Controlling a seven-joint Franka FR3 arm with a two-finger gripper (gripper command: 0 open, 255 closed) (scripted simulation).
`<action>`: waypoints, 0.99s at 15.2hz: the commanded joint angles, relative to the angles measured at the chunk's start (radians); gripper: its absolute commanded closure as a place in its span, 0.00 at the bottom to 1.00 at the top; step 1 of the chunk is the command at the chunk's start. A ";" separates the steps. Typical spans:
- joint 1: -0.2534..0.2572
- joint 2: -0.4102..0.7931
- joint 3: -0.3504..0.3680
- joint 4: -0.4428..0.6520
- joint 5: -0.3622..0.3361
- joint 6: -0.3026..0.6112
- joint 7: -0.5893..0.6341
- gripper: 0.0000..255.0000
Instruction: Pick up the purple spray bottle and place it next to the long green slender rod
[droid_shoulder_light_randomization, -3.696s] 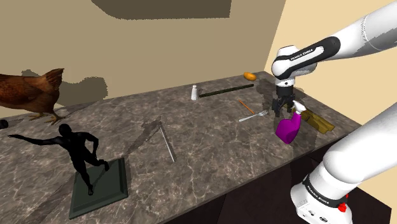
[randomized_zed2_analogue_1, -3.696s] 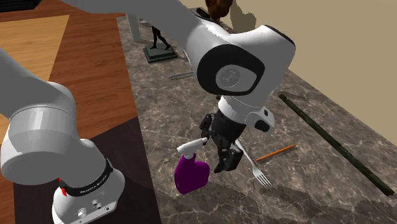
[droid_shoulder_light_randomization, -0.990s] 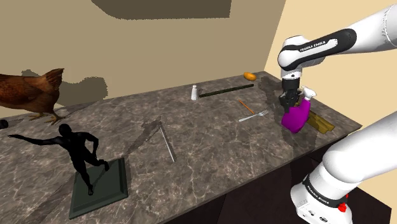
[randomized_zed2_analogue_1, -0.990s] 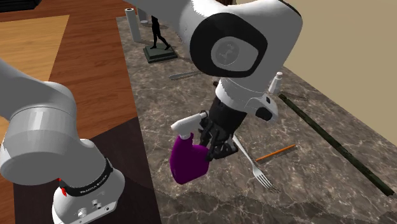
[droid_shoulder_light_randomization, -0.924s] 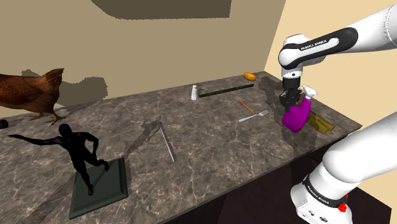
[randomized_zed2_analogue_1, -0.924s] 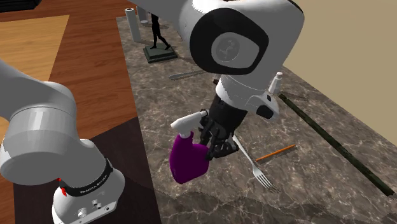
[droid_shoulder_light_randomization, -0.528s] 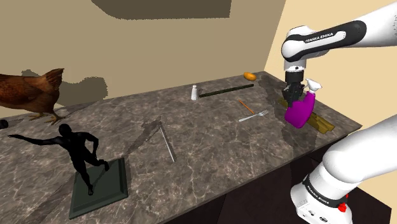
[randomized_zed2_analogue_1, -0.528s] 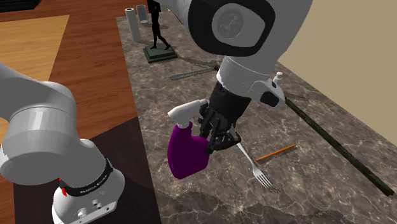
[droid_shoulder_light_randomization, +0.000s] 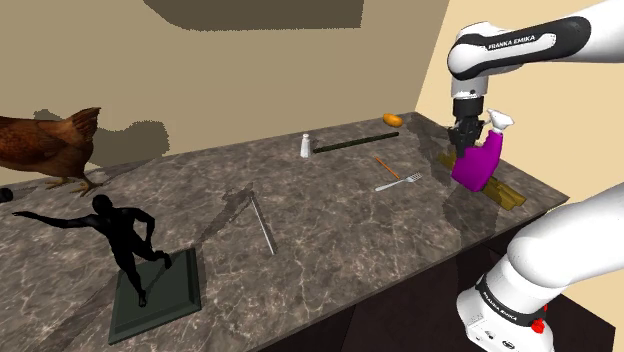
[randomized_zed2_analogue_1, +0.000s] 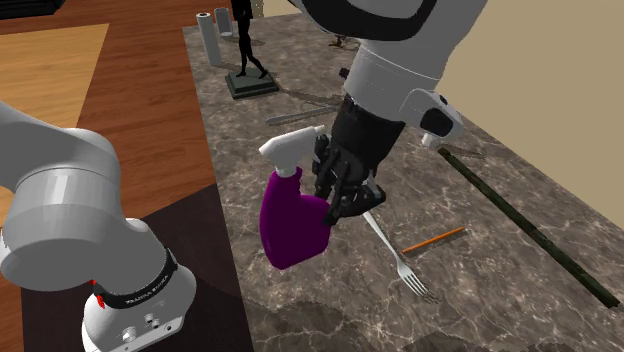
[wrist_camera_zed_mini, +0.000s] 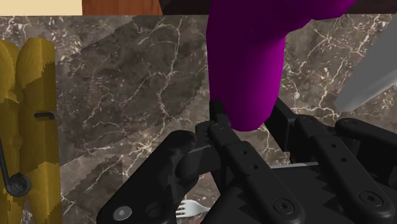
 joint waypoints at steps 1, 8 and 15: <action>0.000 -0.007 0.002 0.020 0.000 -0.027 -0.002 1.00; 0.002 -0.019 0.012 0.103 0.003 -0.122 -0.010 1.00; 0.004 -0.019 0.020 0.196 0.007 -0.215 -0.019 1.00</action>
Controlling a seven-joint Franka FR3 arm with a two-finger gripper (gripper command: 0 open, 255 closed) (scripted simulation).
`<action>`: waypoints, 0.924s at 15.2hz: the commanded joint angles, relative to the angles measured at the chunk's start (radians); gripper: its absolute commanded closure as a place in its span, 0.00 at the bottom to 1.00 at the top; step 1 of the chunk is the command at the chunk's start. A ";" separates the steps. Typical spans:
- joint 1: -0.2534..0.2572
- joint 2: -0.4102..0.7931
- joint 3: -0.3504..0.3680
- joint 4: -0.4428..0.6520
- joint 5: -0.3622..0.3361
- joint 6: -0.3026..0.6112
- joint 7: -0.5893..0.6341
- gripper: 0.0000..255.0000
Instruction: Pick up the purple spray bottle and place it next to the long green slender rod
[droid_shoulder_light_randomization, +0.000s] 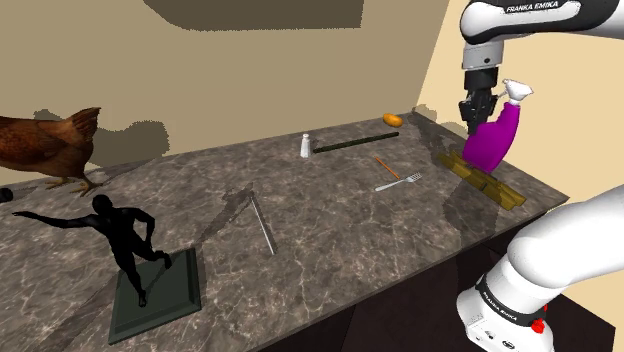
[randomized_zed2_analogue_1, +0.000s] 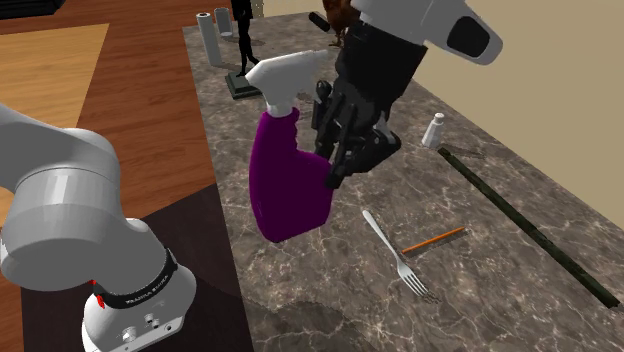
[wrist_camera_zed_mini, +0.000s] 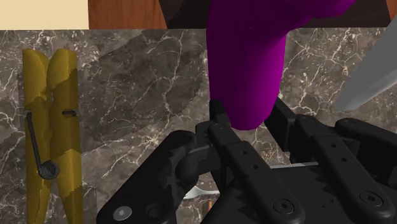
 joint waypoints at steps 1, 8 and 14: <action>0.001 0.001 0.002 0.027 0.001 -0.026 -0.003 1.00; 0.003 0.013 0.008 0.132 0.004 -0.119 -0.015 1.00; 0.004 0.054 0.004 0.211 0.007 -0.156 -0.030 1.00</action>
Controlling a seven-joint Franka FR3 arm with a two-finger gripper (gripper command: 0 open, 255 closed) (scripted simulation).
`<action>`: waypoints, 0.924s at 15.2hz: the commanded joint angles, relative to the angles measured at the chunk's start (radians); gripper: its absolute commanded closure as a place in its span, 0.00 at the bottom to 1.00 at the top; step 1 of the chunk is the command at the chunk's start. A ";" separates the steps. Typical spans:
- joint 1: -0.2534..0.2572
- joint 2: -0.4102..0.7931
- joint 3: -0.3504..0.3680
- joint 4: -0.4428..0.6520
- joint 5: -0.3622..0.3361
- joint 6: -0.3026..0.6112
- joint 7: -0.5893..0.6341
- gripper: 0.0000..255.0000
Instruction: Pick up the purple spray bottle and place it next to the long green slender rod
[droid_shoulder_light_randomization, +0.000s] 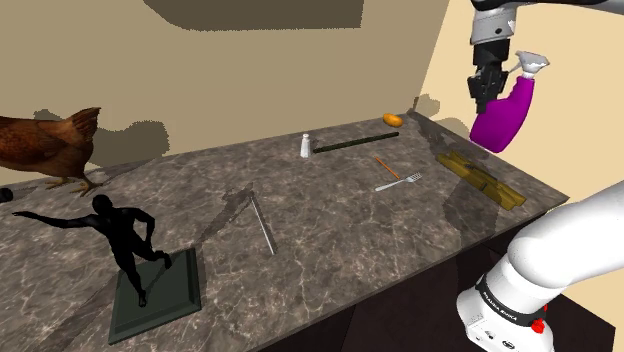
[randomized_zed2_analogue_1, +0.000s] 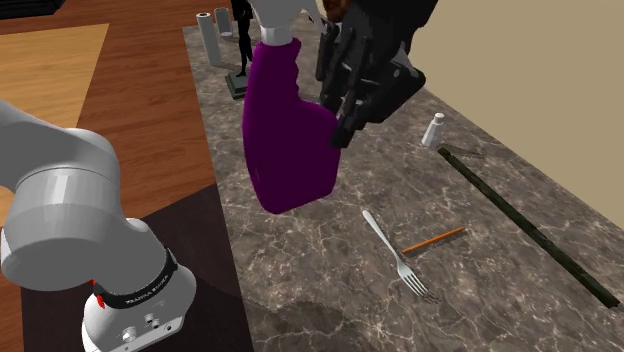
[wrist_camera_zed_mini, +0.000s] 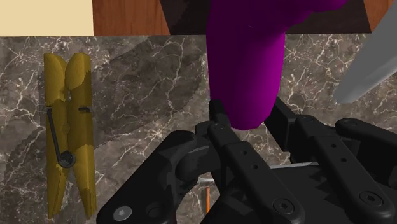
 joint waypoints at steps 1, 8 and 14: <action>-0.001 0.044 -0.012 0.020 0.003 0.026 -0.013 1.00; -0.011 0.260 -0.057 0.092 0.039 0.169 -0.061 1.00; -0.035 0.470 -0.078 0.211 0.091 0.255 -0.108 1.00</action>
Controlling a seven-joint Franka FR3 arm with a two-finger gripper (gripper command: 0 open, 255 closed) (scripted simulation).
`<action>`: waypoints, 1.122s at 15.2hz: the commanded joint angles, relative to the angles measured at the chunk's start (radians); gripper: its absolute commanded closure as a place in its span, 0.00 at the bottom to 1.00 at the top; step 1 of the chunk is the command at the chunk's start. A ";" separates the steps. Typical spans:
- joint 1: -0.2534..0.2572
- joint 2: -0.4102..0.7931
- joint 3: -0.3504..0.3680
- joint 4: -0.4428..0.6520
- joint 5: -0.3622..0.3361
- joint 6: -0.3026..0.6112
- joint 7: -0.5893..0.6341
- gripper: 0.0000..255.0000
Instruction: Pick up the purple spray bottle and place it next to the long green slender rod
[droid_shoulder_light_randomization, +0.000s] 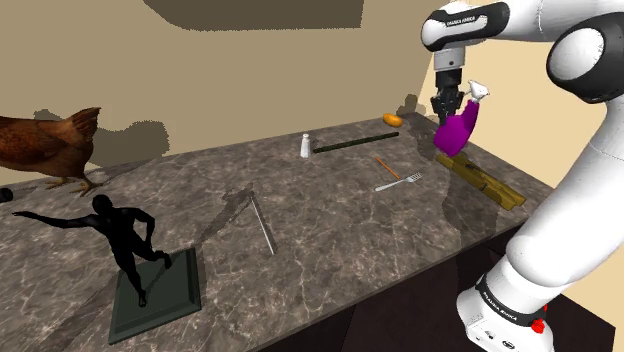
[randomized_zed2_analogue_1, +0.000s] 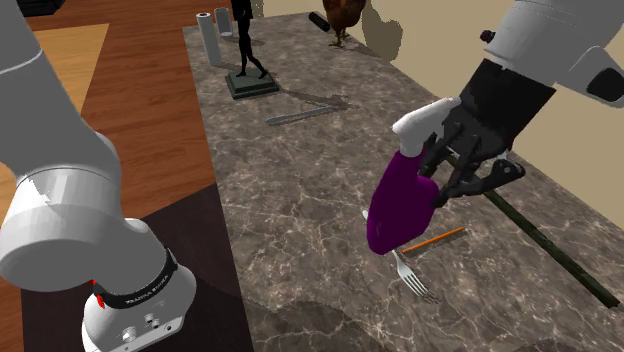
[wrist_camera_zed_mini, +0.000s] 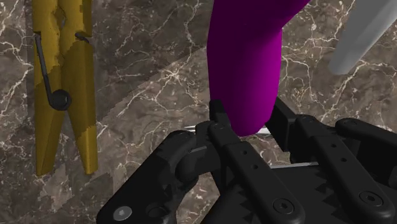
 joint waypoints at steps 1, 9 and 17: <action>-0.011 0.080 -0.005 0.056 0.022 0.023 -0.019 1.00; -0.076 0.397 0.001 0.331 0.107 0.056 -0.069 1.00; -0.114 0.562 0.016 0.467 0.144 0.082 -0.078 1.00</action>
